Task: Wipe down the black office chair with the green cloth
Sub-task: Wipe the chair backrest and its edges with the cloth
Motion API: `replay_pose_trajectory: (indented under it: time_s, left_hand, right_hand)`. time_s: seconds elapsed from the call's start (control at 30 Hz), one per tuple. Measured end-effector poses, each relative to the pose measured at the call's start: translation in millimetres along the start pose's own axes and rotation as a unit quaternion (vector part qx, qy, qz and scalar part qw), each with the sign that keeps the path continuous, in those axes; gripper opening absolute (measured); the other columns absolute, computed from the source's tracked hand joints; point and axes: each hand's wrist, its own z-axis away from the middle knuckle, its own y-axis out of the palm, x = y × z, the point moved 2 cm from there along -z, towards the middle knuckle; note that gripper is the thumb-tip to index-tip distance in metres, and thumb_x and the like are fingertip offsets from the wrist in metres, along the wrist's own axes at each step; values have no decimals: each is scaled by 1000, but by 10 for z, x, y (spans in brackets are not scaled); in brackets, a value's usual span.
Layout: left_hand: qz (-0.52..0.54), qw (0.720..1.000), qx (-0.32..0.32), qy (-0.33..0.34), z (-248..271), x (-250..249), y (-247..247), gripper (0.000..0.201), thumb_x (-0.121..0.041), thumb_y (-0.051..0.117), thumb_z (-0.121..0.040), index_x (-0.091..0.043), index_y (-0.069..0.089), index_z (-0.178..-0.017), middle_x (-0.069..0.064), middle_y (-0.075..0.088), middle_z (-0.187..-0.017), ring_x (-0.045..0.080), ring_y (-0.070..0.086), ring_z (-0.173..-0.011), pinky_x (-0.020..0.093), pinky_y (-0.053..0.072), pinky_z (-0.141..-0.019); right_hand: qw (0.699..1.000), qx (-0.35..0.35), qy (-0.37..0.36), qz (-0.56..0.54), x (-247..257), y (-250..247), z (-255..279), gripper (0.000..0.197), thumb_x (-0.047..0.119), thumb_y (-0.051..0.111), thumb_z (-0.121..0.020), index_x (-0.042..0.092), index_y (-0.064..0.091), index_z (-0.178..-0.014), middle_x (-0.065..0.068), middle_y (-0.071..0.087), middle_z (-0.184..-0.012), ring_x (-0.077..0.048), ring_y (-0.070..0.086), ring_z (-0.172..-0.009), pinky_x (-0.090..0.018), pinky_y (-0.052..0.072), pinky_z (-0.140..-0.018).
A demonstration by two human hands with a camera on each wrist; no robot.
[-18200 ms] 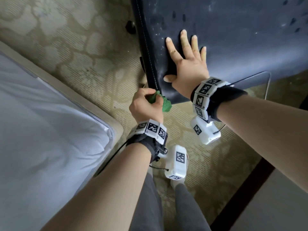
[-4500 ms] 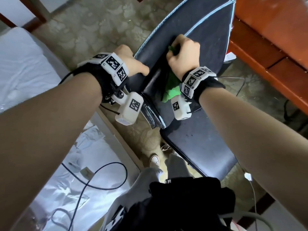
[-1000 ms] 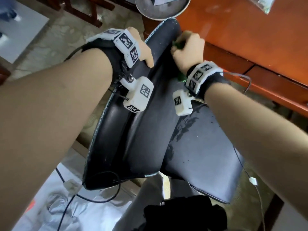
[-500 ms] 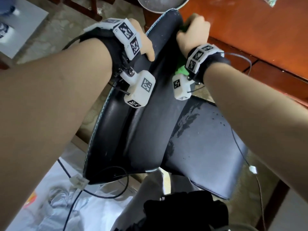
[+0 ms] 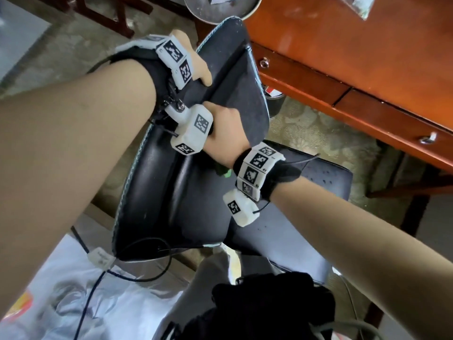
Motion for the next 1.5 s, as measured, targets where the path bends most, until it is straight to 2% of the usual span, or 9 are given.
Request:
replay_pose_trajectory:
  time_s: [0.1, 0.37, 0.53, 0.8, 1.03, 1.17, 1.3, 1.43, 1.5]
  left_hand:
    - [25, 999, 8, 18, 124, 105, 64, 69, -53, 81, -70, -2, 65, -113, 19, 67, -112, 36, 65, -104, 44, 51, -89]
    - [116, 988, 90, -35, 819, 948, 224, 104, -73, 72, -34, -3, 61, -110, 10, 66, -102, 29, 65, -88, 37, 56, -75]
    - [137, 989, 57, -9, 1129, 1113, 269, 70, -63, 75, -39, -5, 59, -75, 13, 68, -83, 28, 64, -71, 36, 55, -68]
    - [142, 989, 31, -6, 1267, 1112, 255, 87, -67, 74, -28, -5, 65, -88, 13, 72, -87, 32, 72, -78, 50, 60, -81]
    - [139, 990, 2, -27, 1362, 1103, 248, 63, -61, 78, -45, -10, 57, -76, 13, 70, -89, 33, 69, -81, 49, 58, -84]
    - [194, 980, 2, -38, 1527, 1152, 314, 53, -59, 75, -73, -12, 50, -74, 4, 57, -79, 25, 53, -71, 30, 42, -61]
    - [397, 914, 30, -78, 1969, 1340, 477, 87, -82, 55, -74, -17, 54, -132, -2, 56, -120, 16, 55, -104, 29, 43, -83]
    - [584, 811, 7, -32, 2489, 1541, 915, 42, -63, 56, -88, -29, 79, -94, -10, 73, -98, 6, 67, -91, 27, 50, -98]
    - [618, 785, 0, -39, 2607, 1704, 1336, 47, -68, 66, -80, -31, 77, -107, -11, 74, -110, 7, 67, -108, 39, 43, -109]
  right_hand:
    - [1000, 16, -9, 17, 80, 90, 170, 12, 13, 63, -74, 12, 52, -75, 5, 58, -68, -18, 56, -65, -35, 45, -61]
    - [993, -4, -2, 117, 242, 34, 384, 11, 14, 61, -77, 11, 60, -87, -1, 66, -80, -29, 55, -77, -29, 37, -70]
    - [988, 38, -79, 125, 464, 377, 969, 9, 17, 60, -77, 13, 62, -85, -1, 64, -80, -25, 54, -79, -32, 44, -68]
    - [984, 4, -53, 172, 464, 285, 778, 19, 17, 58, -74, 13, 68, -89, -4, 70, -87, -30, 59, -86, -29, 40, -74]
    - [989, 33, -95, 107, 558, 556, 1273, 11, 10, 62, -75, 9, 67, -84, -3, 67, -79, -25, 55, -79, -28, 39, -68]
    - [986, 80, -105, 105, 540, 464, 1329, 10, 13, 60, -78, 14, 68, -86, 2, 68, -83, -24, 56, -81, -33, 45, -76]
    - [994, 27, -55, 88, 375, 316, 1442, 13, 17, 61, -80, 14, 65, -92, 3, 71, -89, -25, 62, -89, -37, 48, -83]
    - [996, 15, -52, 65, 183, 464, 1744, 10, 12, 62, -81, 12, 63, -91, 0, 70, -88, -26, 63, -86, -39, 50, -80]
    - [998, -2, -41, 49, 95, 591, 1874, 9, 12, 63, -81, 13, 62, -90, 4, 68, -85, -23, 63, -83, -38, 50, -78]
